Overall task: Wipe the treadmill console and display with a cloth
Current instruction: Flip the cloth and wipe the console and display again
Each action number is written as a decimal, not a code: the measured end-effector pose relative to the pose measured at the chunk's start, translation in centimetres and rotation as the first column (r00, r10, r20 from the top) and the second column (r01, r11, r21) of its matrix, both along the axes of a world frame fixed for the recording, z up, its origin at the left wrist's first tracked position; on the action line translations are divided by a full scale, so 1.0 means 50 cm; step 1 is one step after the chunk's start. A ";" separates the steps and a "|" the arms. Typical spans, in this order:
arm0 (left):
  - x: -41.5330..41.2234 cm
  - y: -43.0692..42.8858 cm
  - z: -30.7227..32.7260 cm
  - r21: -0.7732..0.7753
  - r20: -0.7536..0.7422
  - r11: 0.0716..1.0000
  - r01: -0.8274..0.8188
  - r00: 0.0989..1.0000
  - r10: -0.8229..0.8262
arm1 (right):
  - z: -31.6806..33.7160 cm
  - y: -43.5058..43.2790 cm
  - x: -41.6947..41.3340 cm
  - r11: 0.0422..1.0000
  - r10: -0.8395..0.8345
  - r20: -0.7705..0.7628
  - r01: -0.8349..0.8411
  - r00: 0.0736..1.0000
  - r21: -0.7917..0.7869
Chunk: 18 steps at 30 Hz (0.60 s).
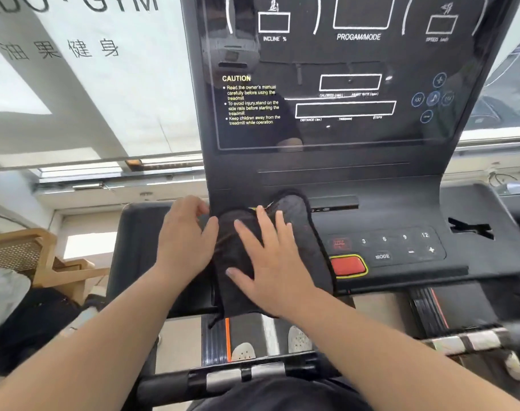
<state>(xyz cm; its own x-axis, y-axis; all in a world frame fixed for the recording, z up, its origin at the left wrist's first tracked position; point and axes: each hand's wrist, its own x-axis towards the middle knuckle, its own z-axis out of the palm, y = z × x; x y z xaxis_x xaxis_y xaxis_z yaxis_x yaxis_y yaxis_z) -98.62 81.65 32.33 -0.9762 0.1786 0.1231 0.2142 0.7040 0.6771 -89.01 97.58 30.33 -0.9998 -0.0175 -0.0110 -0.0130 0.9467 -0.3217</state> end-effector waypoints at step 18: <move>0.040 -0.070 -0.034 -0.079 0.022 0.985 0.155 0.988 -0.154 | -0.024 -0.022 -0.058 0.966 -0.128 0.055 0.112 0.990 0.232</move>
<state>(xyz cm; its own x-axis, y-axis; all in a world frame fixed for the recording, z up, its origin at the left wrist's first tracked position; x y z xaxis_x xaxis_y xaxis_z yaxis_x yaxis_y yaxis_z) -96.61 78.16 30.63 -0.9377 0.3363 0.0876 0.3148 0.7153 0.6239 -91.91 96.50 29.13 -0.9911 0.1136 -0.0699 0.1199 0.9884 -0.0936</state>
